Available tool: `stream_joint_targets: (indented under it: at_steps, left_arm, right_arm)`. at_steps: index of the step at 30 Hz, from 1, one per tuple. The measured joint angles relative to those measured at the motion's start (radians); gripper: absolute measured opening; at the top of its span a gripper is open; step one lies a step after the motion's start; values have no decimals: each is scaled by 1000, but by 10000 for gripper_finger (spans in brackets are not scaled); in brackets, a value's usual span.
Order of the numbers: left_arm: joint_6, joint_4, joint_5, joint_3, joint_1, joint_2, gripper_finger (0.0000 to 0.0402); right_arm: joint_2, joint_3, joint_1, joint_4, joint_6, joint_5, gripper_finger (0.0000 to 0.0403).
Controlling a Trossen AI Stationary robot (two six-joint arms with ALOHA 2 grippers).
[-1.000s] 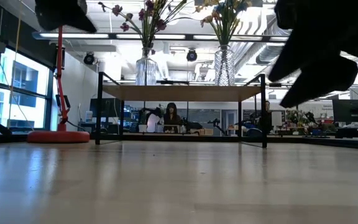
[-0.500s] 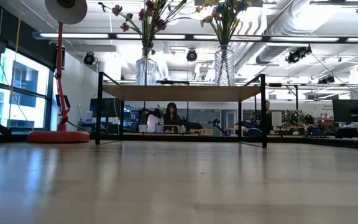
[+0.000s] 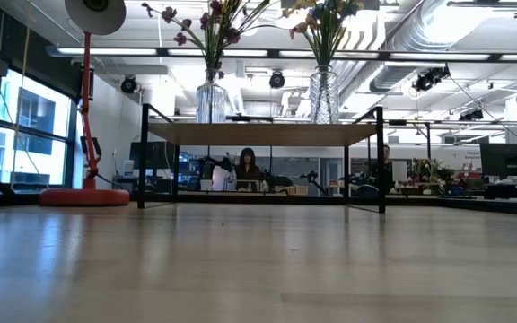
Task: Pick and place flowers into a vace then onto a shelf
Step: Return to Home Position
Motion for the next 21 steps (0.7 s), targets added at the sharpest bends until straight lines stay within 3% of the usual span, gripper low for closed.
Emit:
stream_joint_targets:
  at_steps: [7,11,15,19,21]
  left_arm:
    - [27,-140,-6,0,-1,-92,310]
    - [64,-150,-18,-35,9,-197,310]
    - [31,-114,-6,-172,82,-336,310]
    - [14,95,138,-384,154,-469,310]
    - [-31,146,154,-482,174,-533,310]
  right_arm:
    - [-2,0,-13,1,1,7,369]
    - [-26,-1,-53,-15,35,-50,369]
    - [-73,-1,-113,-64,42,-106,369]
    - [-143,-1,-166,-200,29,-97,369]
    - [-184,-1,-179,-287,15,-96,369]
